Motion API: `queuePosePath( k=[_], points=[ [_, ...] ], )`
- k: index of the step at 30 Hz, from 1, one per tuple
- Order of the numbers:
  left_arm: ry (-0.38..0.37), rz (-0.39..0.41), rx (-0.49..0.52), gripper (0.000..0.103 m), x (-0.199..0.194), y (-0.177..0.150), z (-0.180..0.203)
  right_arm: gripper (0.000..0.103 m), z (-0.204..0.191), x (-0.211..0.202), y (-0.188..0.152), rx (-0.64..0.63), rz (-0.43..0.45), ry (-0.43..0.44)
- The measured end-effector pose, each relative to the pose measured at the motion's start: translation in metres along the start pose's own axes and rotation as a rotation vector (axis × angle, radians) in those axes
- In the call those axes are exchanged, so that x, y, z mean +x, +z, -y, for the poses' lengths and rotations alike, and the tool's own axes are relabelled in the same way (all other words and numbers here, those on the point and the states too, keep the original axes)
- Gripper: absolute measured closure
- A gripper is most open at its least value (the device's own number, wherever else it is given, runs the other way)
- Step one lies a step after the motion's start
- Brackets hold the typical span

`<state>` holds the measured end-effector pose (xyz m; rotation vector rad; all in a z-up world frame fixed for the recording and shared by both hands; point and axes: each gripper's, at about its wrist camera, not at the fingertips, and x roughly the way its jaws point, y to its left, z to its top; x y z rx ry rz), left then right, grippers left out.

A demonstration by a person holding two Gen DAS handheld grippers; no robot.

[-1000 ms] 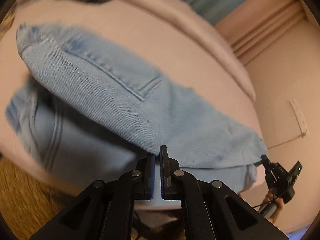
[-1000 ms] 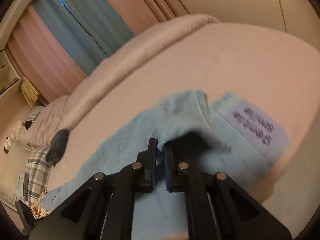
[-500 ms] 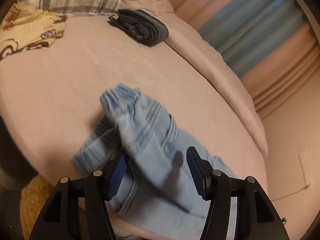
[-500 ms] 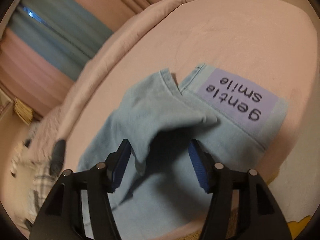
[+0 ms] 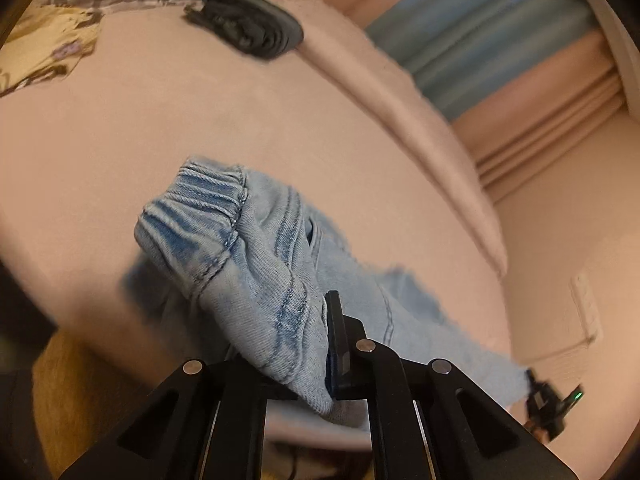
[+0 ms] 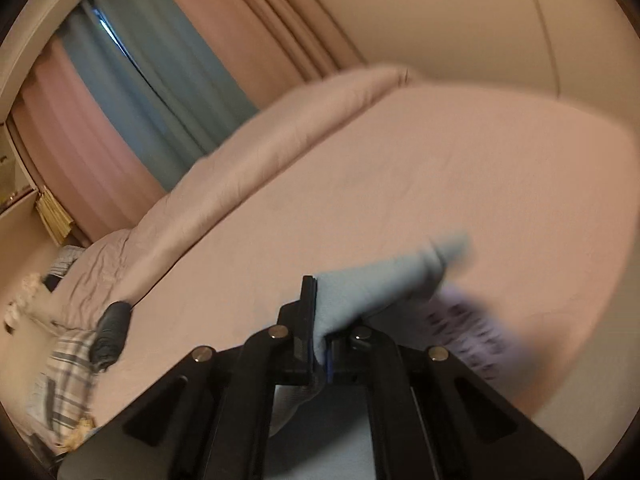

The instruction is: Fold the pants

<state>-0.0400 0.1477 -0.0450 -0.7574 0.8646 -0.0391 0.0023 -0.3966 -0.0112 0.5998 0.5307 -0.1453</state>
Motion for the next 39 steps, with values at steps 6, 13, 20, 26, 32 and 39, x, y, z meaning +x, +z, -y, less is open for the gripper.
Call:
queuePosePath(
  k=[6,13,20,26,32,39],
  points=[
    [0.050,-0.104,-0.069,0.094,0.025,-0.025,-0.037,0.094,0.053,0.007,-0.034,0.084,-0.161,-0.082],
    [0.108,-0.115,0.028,0.093,0.017,-0.013,-0.015,0.050,0.078,0.013,-0.037,0.170,-0.168,-0.124],
    [0.092,-0.099,0.030,0.092,0.019,-0.012,-0.018,0.096,0.070,0.022,-0.026,0.151,-0.190,-0.087],
    [0.108,-0.010,0.085,0.093,0.010,-0.007,0.002,0.098,-0.010,0.039,0.033,0.033,-0.115,0.077],
    [0.067,0.077,0.089,0.093,-0.010,0.004,0.004,0.098,-0.043,0.000,0.060,-0.049,0.080,0.142],
    [0.163,-0.095,0.100,0.093,0.031,-0.019,-0.016,0.097,0.064,0.033,-0.028,0.058,-0.207,-0.146]
  ],
)
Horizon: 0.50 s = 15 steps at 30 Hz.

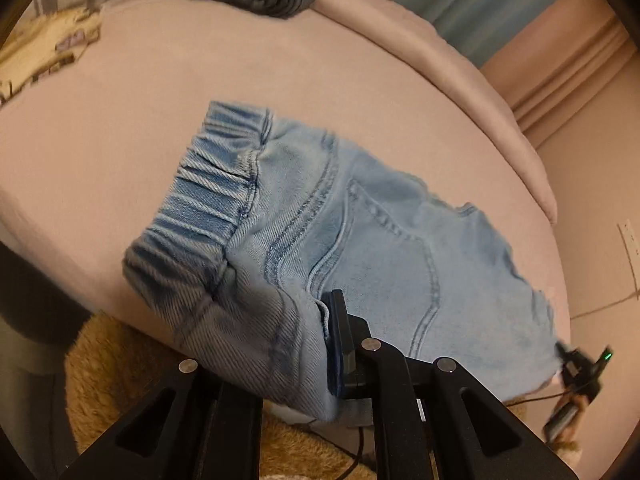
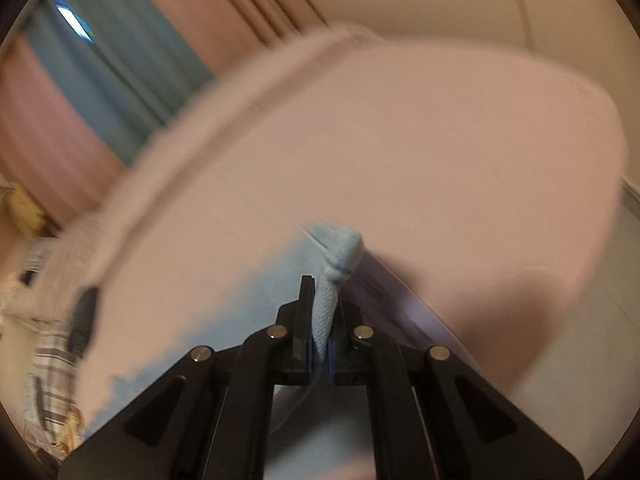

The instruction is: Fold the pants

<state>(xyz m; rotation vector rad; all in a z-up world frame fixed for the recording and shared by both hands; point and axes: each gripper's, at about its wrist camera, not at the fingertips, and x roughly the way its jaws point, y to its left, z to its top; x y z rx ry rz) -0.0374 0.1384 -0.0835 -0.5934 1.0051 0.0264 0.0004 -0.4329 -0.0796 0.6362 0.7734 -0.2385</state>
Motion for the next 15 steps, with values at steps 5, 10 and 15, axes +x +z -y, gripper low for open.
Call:
queuePosePath(
  k=[5,10,15],
  points=[
    [0.022,0.000,0.025,0.093,-0.004,0.000,0.008,0.097,0.013,0.000,-0.013,0.008,0.006,0.003],
    [-0.003,0.011,0.010,0.090,-0.017,0.004,0.007,0.096,-0.008,-0.013,-0.010,-0.093,0.038,-0.070],
    [0.101,0.044,0.020,0.066,-0.027,0.010,-0.001,0.089,0.019,-0.008,-0.011,-0.067,0.002,-0.096]
  ],
)
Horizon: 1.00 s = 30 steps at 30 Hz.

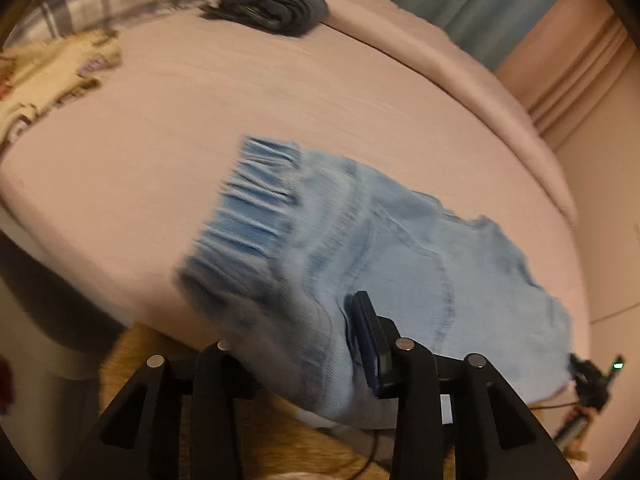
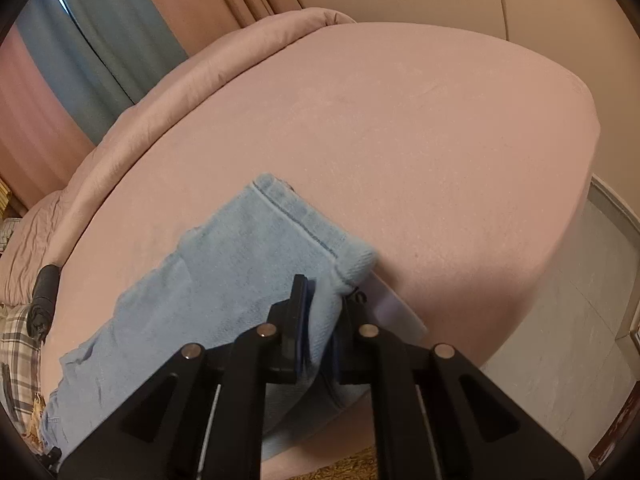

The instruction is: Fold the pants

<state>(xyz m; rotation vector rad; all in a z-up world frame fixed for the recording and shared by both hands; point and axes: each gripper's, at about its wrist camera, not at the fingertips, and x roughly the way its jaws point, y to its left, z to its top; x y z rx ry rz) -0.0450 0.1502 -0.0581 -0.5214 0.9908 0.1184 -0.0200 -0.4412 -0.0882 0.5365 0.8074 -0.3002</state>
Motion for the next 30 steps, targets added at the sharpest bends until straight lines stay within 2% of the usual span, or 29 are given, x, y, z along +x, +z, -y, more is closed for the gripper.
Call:
queuePosePath(
  k=[1,2,4,6,9,11,13,14,16,19,22,26,29,30],
  points=[
    [-0.018,0.002,-0.008,0.066,-0.001,0.001,-0.002,0.077,-0.003,-0.005,0.002,-0.017,-0.006,-0.026],
    [-0.040,0.001,-0.026,0.066,-0.001,0.003,-0.006,0.057,-0.008,-0.008,0.003,-0.032,-0.005,-0.053],
    [-0.013,0.014,-0.052,0.066,-0.001,0.005,-0.013,0.039,-0.024,-0.024,0.006,-0.081,0.045,-0.140],
    [-0.003,0.023,-0.067,0.066,0.003,0.008,-0.018,0.039,-0.043,-0.039,0.007,-0.146,0.092,-0.178],
    [0.004,0.029,-0.073,0.066,0.012,0.007,-0.020,0.037,-0.088,-0.055,0.002,-0.281,0.129,-0.164],
    [0.015,0.042,-0.051,0.066,0.012,0.005,-0.017,0.031,-0.120,-0.059,-0.004,-0.357,0.134,-0.097],
    [0.018,0.046,-0.046,0.066,0.013,0.004,-0.017,0.029,-0.153,-0.058,-0.014,-0.429,0.105,0.018],
    [0.018,0.047,-0.044,0.066,0.013,0.004,-0.017,0.029,-0.176,-0.053,-0.020,-0.471,0.067,0.108],
    [0.019,0.045,-0.043,0.066,0.014,0.004,-0.018,0.029,-0.212,-0.041,-0.033,-0.529,-0.012,0.222],
    [0.025,0.039,-0.039,0.066,0.013,0.006,-0.016,0.029,-0.270,-0.024,-0.059,-0.650,-0.109,0.346],
    [0.027,0.034,-0.036,0.066,0.018,0.005,-0.015,0.029,-0.317,-0.003,-0.088,-0.752,-0.184,0.337],
    [0.028,0.036,-0.034,0.066,0.019,0.004,-0.014,0.027,-0.365,0.030,-0.112,-0.817,-0.301,0.420],
    [0.035,0.034,-0.024,0.066,0.018,0.005,-0.012,0.027,-0.379,0.054,-0.127,-0.872,-0.312,0.360],
    [0.036,0.035,-0.019,0.066,0.019,0.005,-0.012,0.030,-0.382,0.064,-0.126,-0.891,-0.328,0.349]
  ],
)
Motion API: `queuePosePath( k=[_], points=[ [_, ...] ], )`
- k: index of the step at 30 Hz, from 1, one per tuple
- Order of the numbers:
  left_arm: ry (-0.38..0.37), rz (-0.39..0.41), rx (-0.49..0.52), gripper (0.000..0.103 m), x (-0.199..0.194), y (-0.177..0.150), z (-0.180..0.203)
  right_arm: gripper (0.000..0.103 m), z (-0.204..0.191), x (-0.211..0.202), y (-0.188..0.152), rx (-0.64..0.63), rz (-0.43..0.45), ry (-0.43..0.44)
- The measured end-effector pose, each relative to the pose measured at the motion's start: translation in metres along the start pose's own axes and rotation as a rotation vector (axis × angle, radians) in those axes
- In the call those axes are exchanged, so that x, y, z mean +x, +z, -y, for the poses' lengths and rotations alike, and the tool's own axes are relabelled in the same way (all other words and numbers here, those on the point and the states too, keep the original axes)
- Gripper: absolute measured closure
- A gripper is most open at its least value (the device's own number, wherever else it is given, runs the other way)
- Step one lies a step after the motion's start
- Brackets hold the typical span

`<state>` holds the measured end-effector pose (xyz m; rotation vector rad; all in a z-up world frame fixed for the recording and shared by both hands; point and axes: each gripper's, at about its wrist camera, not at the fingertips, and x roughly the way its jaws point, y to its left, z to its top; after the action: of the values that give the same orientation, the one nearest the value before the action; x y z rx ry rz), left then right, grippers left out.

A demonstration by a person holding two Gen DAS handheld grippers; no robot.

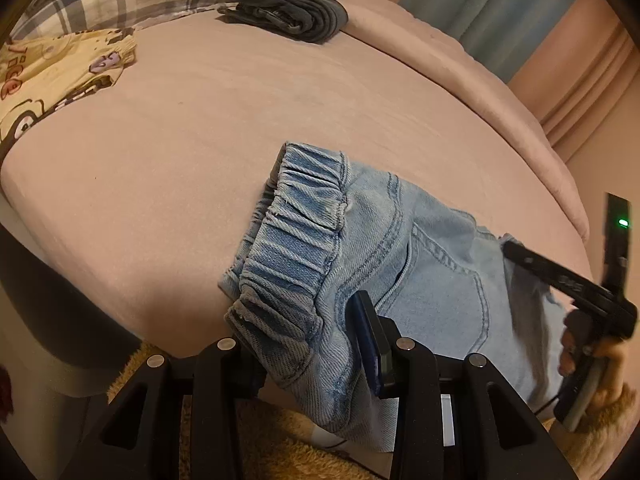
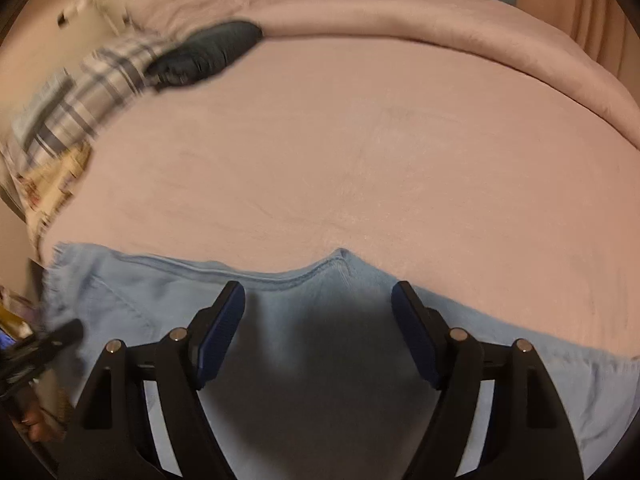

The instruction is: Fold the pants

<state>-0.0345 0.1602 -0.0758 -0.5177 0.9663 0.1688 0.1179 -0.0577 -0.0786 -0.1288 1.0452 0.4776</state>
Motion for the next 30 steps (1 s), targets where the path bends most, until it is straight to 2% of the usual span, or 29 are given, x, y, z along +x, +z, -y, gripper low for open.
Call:
queuePosePath(
  k=[1,3,5,6,9,12,15,18,19,21,26,30],
  points=[
    [0.001,0.001,0.002,0.066,0.000,0.000,0.000,0.041,-0.003,0.008,0.001,-0.011,-0.020,0.011],
    [0.006,0.007,0.010,0.066,-0.001,0.000,0.002,0.053,-0.004,0.018,-0.003,-0.032,-0.041,0.033],
    [0.008,0.020,0.012,0.068,-0.003,0.000,0.004,0.082,-0.005,0.012,-0.003,-0.072,-0.009,0.009],
    [0.000,0.035,0.004,0.070,-0.005,-0.001,0.004,0.090,-0.006,0.010,-0.003,-0.068,-0.002,0.005],
    [-0.029,0.093,0.018,0.079,-0.021,-0.001,0.009,0.092,-0.004,-0.002,0.006,-0.034,0.044,0.015],
    [-0.053,0.147,0.040,0.079,-0.038,0.003,0.016,0.093,-0.008,-0.024,0.011,-0.037,0.142,0.002],
    [-0.012,0.136,0.065,0.079,-0.030,0.008,0.018,0.093,-0.006,-0.029,0.018,-0.003,0.175,-0.010],
    [0.006,0.044,0.022,0.079,0.003,0.005,0.002,0.093,0.000,-0.003,0.024,0.052,0.122,-0.009],
    [0.006,0.043,0.020,0.075,0.008,0.003,-0.002,0.093,-0.001,0.007,0.025,0.054,0.101,-0.021],
    [-0.008,0.055,0.038,0.075,0.004,0.000,-0.003,0.092,0.000,0.030,0.020,0.057,0.057,-0.042],
    [-0.015,0.020,0.028,0.074,0.003,-0.002,-0.005,0.090,-0.003,0.032,0.018,0.032,0.068,-0.090],
    [-0.004,0.013,0.026,0.074,-0.002,-0.002,-0.003,0.090,0.003,0.030,0.017,0.039,0.067,-0.070]
  ],
)
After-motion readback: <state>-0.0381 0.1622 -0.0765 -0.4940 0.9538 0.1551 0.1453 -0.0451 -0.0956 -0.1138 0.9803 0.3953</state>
